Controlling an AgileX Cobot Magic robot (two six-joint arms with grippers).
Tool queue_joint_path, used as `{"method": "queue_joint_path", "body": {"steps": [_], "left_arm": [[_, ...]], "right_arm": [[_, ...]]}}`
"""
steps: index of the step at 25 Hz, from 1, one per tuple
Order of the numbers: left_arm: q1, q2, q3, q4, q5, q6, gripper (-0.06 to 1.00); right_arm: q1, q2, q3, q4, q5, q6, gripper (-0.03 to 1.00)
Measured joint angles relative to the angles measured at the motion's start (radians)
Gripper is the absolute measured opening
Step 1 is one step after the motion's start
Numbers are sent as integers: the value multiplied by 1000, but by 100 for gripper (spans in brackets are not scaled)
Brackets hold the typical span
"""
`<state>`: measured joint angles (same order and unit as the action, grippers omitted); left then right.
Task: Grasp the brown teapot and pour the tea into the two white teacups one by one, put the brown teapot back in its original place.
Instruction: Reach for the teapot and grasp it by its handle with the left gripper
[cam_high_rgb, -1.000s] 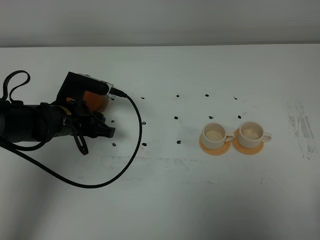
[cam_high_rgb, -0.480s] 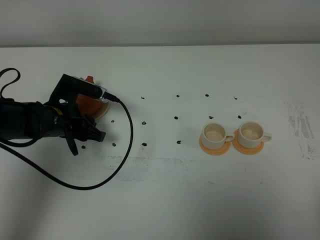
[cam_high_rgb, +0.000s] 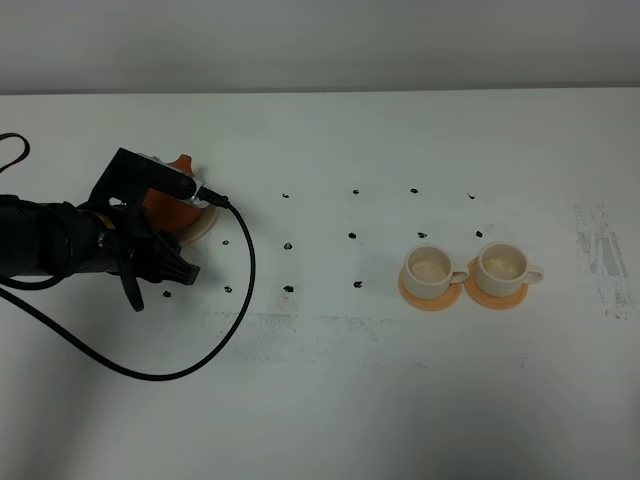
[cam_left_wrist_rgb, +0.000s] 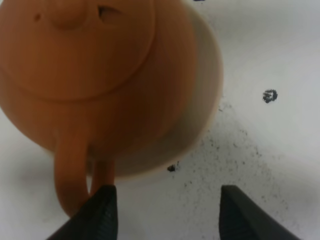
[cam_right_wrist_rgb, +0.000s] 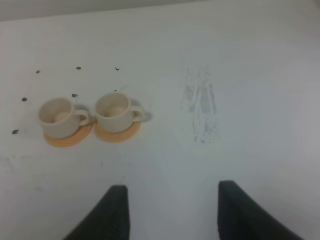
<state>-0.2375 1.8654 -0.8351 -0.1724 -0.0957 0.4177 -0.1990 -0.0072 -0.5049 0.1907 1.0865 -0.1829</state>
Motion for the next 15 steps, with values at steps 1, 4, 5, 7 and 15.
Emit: {"method": "queue_joint_path", "body": {"steps": [1,4,5,7,15], "left_arm": [[0,0,0,2,0,5,48],[1,0,0,4,11,16,48],[1,-4,0,10,25,16,48],[-2,-25,1,29,96,16,48],[-20,-281,1,100,364,-25,48]], "right_arm": [[0,0,0,0,0,0,43],[0,0,0,0,0,0,43],[0,0,0,0,0,0,43],[0,0,0,0,0,0,43],[0,0,0,0,0,0,43]]}}
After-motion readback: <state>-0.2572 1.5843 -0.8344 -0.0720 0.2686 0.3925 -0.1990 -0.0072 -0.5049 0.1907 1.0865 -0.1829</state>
